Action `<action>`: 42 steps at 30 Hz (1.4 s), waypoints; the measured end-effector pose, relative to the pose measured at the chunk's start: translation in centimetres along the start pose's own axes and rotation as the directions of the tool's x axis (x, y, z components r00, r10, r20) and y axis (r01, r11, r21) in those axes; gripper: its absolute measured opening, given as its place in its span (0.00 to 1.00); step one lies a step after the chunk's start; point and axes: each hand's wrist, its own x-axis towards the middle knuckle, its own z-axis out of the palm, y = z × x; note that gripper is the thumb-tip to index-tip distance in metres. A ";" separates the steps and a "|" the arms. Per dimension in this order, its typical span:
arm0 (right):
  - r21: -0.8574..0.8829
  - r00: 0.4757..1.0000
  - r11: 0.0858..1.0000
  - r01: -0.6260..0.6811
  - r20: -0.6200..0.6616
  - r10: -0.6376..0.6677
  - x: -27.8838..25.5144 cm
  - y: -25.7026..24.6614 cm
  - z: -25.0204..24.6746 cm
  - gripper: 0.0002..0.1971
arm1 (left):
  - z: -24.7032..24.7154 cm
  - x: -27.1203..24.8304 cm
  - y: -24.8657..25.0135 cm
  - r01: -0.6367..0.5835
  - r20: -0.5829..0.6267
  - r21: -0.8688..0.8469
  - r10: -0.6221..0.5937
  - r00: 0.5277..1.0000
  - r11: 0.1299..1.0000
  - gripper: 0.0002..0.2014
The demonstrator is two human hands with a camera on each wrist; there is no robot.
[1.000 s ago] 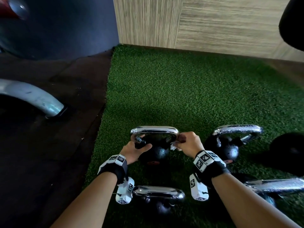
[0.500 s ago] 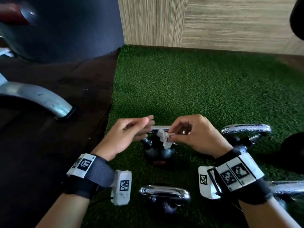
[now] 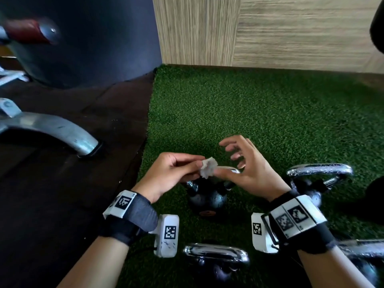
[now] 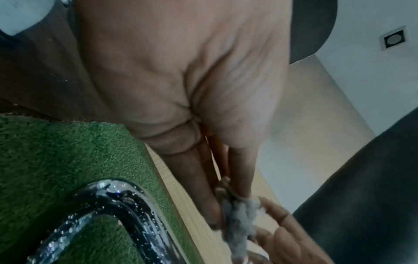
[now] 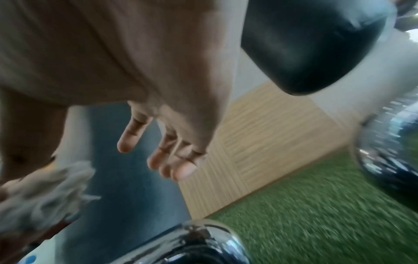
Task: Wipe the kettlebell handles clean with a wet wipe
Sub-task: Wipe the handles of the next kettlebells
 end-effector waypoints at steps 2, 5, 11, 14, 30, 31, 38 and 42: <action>-0.019 0.988 0.988 -0.151 -0.039 0.151 -0.4 3.0 -0.1 0.21 | -0.5 0.2 -0.3 -0.150 -0.094 0.300 0.186 0.978 0.942 0.14; -0.321 0.889 0.846 -0.425 0.026 0.457 -0.7 7.5 1.5 0.22 | 0.4 0.3 -0.9 -0.265 -0.109 0.540 0.379 0.919 0.799 0.16; 0.048 0.824 0.828 -0.558 0.144 0.547 -1.6 12.1 6.7 0.27 | 3.1 1.3 -1.5 -0.250 0.037 0.842 0.411 0.911 0.478 0.10; 0.131 0.809 0.799 -0.587 0.076 0.582 -2.2 13.0 7.7 0.31 | 2.7 1.3 -1.6 -0.221 0.030 0.877 0.411 0.911 0.427 0.11; 0.026 0.804 0.803 -0.595 -0.002 0.595 -2.6 12.7 7.8 0.12 | -3.2 -2.2 -7.3 -0.094 -0.323 0.632 0.372 0.870 0.770 0.12; 0.030 0.802 0.801 -0.598 0.002 0.598 -2.6 12.7 7.8 0.12 | -3.0 -2.2 -7.8 -0.099 -0.349 0.599 0.371 0.861 0.794 0.12; 0.010 0.814 0.814 -0.581 0.003 0.581 -2.5 12.7 7.7 0.17 | -3.0 -1.2 -11.9 0.087 -0.473 0.137 -0.012 0.881 0.987 0.10; 0.036 0.818 0.818 -0.575 0.017 0.574 -2.5 13.2 7.8 0.16 | -2.0 -1.0 -13.0 0.129 -0.446 0.032 -0.101 0.889 0.991 0.09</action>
